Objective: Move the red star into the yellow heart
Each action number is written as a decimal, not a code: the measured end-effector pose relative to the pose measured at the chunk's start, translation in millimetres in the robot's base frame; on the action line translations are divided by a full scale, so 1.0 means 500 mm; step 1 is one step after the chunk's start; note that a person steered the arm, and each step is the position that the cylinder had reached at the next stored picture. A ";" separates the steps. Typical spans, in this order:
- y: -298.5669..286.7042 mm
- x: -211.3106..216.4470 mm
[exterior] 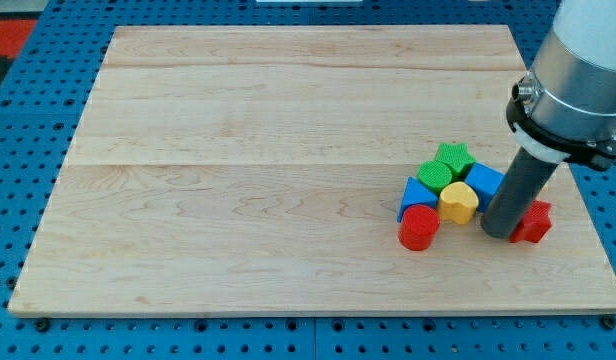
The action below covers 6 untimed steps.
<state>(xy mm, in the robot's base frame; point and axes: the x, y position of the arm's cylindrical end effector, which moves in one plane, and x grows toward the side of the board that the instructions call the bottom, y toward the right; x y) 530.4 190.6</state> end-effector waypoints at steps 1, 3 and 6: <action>-0.042 0.033; 0.190 0.077; -0.140 -0.008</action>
